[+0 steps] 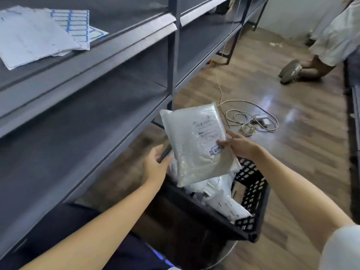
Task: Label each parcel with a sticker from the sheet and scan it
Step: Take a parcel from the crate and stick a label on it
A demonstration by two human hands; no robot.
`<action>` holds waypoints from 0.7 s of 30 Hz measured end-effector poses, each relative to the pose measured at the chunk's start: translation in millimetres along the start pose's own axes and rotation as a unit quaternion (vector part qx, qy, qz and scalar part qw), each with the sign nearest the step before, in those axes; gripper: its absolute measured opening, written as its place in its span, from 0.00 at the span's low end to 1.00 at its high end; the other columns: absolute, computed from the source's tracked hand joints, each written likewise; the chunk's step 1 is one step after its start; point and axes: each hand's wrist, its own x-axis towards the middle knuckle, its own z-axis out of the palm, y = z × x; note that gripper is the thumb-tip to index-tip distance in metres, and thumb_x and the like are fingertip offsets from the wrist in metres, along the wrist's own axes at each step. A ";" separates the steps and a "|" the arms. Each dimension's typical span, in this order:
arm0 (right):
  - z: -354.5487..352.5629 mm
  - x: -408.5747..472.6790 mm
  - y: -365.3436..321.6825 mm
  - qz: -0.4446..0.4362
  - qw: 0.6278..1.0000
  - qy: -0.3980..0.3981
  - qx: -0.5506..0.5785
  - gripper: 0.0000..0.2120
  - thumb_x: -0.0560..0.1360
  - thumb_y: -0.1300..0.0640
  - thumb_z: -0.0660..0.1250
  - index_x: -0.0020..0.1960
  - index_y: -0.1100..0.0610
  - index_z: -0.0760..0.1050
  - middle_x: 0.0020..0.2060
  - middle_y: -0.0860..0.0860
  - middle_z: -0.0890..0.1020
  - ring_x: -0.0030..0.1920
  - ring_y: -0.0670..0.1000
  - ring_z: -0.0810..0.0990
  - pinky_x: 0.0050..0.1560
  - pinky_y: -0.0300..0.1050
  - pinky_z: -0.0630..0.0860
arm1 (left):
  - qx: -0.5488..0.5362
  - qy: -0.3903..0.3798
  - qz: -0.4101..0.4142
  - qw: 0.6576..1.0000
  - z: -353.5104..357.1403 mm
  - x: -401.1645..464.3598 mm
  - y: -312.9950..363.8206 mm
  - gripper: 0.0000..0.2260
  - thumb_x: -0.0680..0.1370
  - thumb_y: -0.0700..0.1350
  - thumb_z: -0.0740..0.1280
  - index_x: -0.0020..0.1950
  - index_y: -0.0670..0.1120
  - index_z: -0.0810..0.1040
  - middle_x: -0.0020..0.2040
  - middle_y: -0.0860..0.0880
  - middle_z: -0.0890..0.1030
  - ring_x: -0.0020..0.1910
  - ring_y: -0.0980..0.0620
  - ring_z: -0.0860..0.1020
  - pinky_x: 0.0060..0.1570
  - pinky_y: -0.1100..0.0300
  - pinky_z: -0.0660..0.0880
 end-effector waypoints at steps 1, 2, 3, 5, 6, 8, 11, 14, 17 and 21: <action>-16.9 -1.1 -2.4 -0.002 1.000 0.014 -0.018 0.27 0.70 0.66 0.67 0.68 0.60 0.69 0.55 0.60 0.81 0.49 0.59 0.82 0.46 0.51 0.83 | 0.030 -0.004 -0.004 1.000 -5.1 1.7 -5.5 0.17 0.75 0.41 0.70 0.63 0.47 0.75 0.55 0.56 0.78 0.56 0.60 0.77 0.45 0.77 0.68; -32.6 -5.1 -6.3 0.005 0.998 0.029 -0.050 0.28 0.70 0.66 0.68 0.69 0.57 0.69 0.56 0.60 0.81 0.50 0.61 0.82 0.46 0.53 0.83 | 0.062 -0.008 -0.007 0.998 -11.1 3.2 -10.9 0.17 0.76 0.42 0.69 0.65 0.47 0.74 0.60 0.54 0.77 0.61 0.56 0.75 0.51 0.73 0.67; -49.8 -7.1 -8.1 0.010 0.995 0.040 -0.089 0.28 0.71 0.65 0.69 0.70 0.55 0.69 0.56 0.60 0.81 0.51 0.63 0.82 0.47 0.55 0.82 | 0.087 -0.009 -0.010 0.996 -17.2 5.1 -15.9 0.17 0.77 0.42 0.68 0.66 0.47 0.74 0.64 0.52 0.75 0.63 0.55 0.73 0.55 0.69 0.66; -80.5 -10.2 -6.0 0.029 0.986 0.064 -0.153 0.29 0.73 0.68 0.66 0.72 0.55 0.66 0.57 0.60 0.80 0.51 0.62 0.81 0.50 0.56 0.81 | 0.126 -0.001 -0.008 0.992 -28.4 7.7 -24.1 0.16 0.79 0.43 0.66 0.67 0.48 0.73 0.67 0.51 0.74 0.61 0.56 0.72 0.55 0.68 0.65; -93.3 -11.9 -1.4 0.046 0.980 0.077 -0.180 0.30 0.74 0.70 0.65 0.73 0.56 0.65 0.59 0.61 0.78 0.53 0.61 0.81 0.53 0.55 0.80 | 0.147 0.002 -0.006 0.989 -33.6 8.6 -27.8 0.16 0.79 0.44 0.65 0.67 0.48 0.73 0.67 0.50 0.74 0.59 0.58 0.72 0.53 0.70 0.65; -108.3 -14.2 15.5 0.089 0.965 0.110 -0.220 0.31 0.74 0.72 0.63 0.75 0.59 0.61 0.65 0.63 0.73 0.59 0.62 0.76 0.61 0.57 0.75 | 0.183 0.004 -0.005 0.983 -41.7 9.5 -35.8 0.16 0.80 0.45 0.64 0.67 0.48 0.73 0.67 0.50 0.74 0.62 0.54 0.72 0.52 0.71 0.67; -106.6 -15.0 53.0 0.144 0.931 0.215 -0.257 0.30 0.75 0.71 0.63 0.75 0.62 0.60 0.67 0.64 0.71 0.59 0.62 0.74 0.61 0.56 0.72 | 0.212 0.007 -0.019 0.977 -50.6 9.6 -46.2 0.14 0.80 0.44 0.63 0.66 0.48 0.73 0.68 0.49 0.74 0.67 0.48 0.70 0.63 0.55 0.67; -95.8 -10.9 78.8 0.155 0.877 0.306 -0.337 0.28 0.76 0.68 0.61 0.74 0.59 0.62 0.65 0.63 0.72 0.60 0.64 0.75 0.60 0.60 0.73 | 0.225 0.009 -0.028 0.974 -55.6 9.3 -54.2 0.13 0.81 0.44 0.62 0.65 0.47 0.74 0.67 0.48 0.74 0.67 0.47 0.69 0.64 0.54 0.66; -79.1 -7.0 94.4 0.193 0.814 0.310 -0.453 0.26 0.77 0.60 0.61 0.74 0.49 0.62 0.68 0.61 0.68 0.67 0.64 0.65 0.68 0.58 0.63 | 0.238 0.007 -0.034 0.971 -57.3 10.2 -59.6 0.13 0.81 0.43 0.61 0.65 0.47 0.73 0.67 0.47 0.74 0.67 0.46 0.69 0.63 0.54 0.66; -40.7 10.6 119.4 0.210 0.877 0.196 -0.384 0.21 0.80 0.57 0.61 0.73 0.54 0.65 0.69 0.61 0.68 0.68 0.61 0.68 0.66 0.53 0.67 | 0.252 -0.007 -0.045 0.967 -57.6 9.1 -65.3 0.13 0.81 0.43 0.61 0.65 0.47 0.73 0.67 0.47 0.73 0.68 0.46 0.68 0.65 0.52 0.66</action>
